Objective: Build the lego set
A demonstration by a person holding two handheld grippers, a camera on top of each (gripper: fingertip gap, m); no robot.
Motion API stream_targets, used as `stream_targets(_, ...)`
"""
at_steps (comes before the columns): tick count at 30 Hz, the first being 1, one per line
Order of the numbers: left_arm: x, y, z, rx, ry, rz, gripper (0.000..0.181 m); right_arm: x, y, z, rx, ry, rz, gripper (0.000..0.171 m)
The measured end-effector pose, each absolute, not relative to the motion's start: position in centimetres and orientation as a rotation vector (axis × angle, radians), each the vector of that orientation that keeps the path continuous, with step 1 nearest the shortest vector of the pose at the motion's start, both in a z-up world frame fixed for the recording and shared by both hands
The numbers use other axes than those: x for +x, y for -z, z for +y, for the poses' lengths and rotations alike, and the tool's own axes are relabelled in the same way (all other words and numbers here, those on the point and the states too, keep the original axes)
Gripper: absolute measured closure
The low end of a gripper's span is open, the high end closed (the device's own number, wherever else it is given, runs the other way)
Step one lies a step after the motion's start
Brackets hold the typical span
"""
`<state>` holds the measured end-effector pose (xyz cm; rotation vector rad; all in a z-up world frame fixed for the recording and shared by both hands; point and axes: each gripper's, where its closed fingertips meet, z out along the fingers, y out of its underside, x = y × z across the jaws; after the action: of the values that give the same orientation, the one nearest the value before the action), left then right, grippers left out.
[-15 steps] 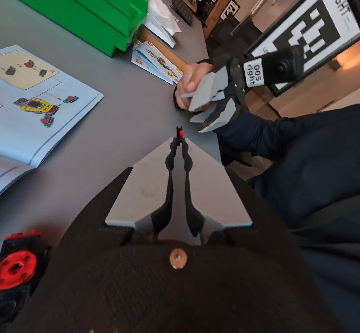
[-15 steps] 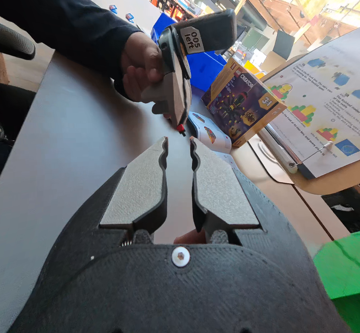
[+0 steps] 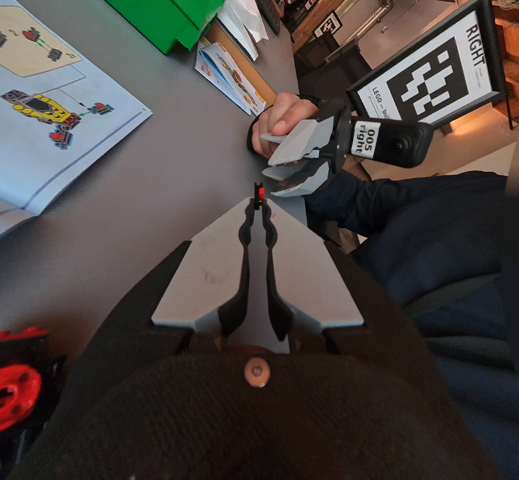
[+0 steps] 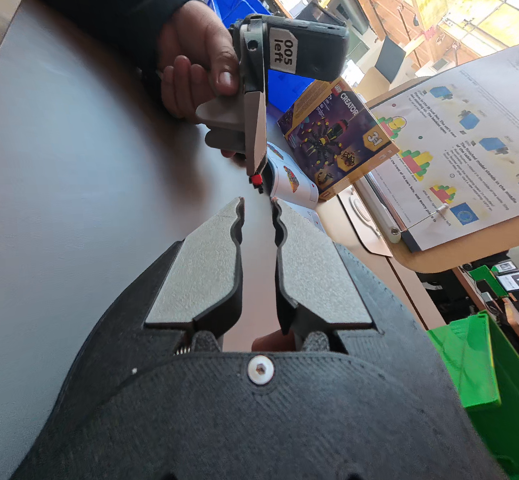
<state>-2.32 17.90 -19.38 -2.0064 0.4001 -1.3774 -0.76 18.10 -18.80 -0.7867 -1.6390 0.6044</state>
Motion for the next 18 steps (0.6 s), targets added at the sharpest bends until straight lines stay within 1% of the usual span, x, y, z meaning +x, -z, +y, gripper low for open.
stream_targets(1, -2.0, 19.4, 17.8, -2.008, 1.378, 0.407, 0.179, -0.8, 19.0, 17.9, -0.772, -0.584, -1.651, 0.154)
stream_targets(5, -1.5, 19.4, 17.5, -2.006, 1.379, 0.43, 0.178, -1.1, 19.7, 17.7, -0.735, -0.505, -1.679, 0.152)
stream_targets(10, -1.6, 19.4, 17.5, -1.997, 1.398, 0.427, 0.179, -1.0, 19.5, 18.0, -0.75, -0.514, -1.666, 0.156)
stream_targets(18, -1.4, 19.6, 17.4, -2.011, 1.378, 0.45, 0.179, -1.0, 20.1, 18.1, -0.725, -0.446, -1.688, 0.157)
